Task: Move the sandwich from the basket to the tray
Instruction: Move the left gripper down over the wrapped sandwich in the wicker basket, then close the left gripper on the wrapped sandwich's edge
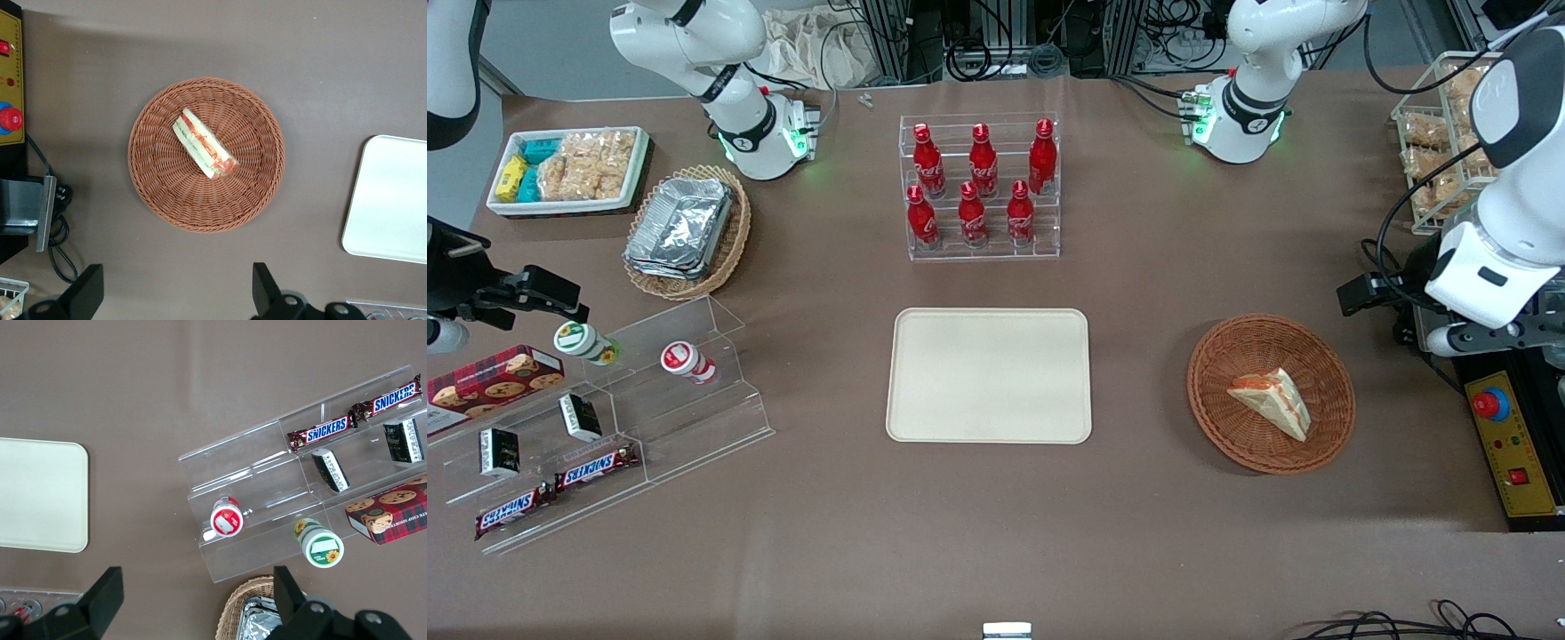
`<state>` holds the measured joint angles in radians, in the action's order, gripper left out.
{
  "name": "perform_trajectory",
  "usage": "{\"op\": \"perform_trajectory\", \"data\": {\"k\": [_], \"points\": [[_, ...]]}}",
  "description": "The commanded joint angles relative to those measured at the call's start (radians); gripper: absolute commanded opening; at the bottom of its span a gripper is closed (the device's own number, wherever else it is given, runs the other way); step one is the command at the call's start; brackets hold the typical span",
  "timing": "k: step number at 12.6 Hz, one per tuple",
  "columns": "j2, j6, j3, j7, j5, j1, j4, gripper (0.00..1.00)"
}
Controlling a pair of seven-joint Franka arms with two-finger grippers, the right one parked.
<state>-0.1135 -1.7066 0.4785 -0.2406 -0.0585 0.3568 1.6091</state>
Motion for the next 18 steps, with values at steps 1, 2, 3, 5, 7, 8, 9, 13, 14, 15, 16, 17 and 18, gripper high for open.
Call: {"op": "perform_trajectory", "data": {"k": [1,2,3,5,7,8,9,13,14,15,16,17,18], "points": [[-0.037,0.022,0.006,0.007,-0.024,-0.007,-0.032,1.00],[-0.046,0.022,0.006,0.007,-0.024,-0.006,-0.037,1.00],[-0.051,0.022,0.006,0.007,-0.023,-0.004,-0.040,1.00],[-0.077,-0.008,0.006,-0.011,-0.030,-0.004,-0.028,1.00],[-0.087,-0.077,0.003,-0.136,-0.032,-0.001,0.046,1.00],[-0.090,-0.149,0.003,-0.260,-0.032,0.001,0.099,1.00],[-0.094,-0.230,0.003,-0.367,-0.032,0.001,0.151,1.00],[-0.176,-0.407,0.000,-0.641,-0.104,-0.001,0.250,1.00],[-0.207,-0.409,0.000,-0.726,-0.166,-0.002,0.249,1.00],[-0.234,-0.419,0.002,-0.808,-0.220,-0.004,0.249,1.00],[-0.257,-0.444,0.002,-0.868,-0.242,-0.004,0.246,1.00],[-0.279,-0.471,0.002,-0.906,-0.244,-0.005,0.241,1.00],[-0.296,-0.490,0.002,-0.934,-0.244,-0.007,0.238,1.00]]}}
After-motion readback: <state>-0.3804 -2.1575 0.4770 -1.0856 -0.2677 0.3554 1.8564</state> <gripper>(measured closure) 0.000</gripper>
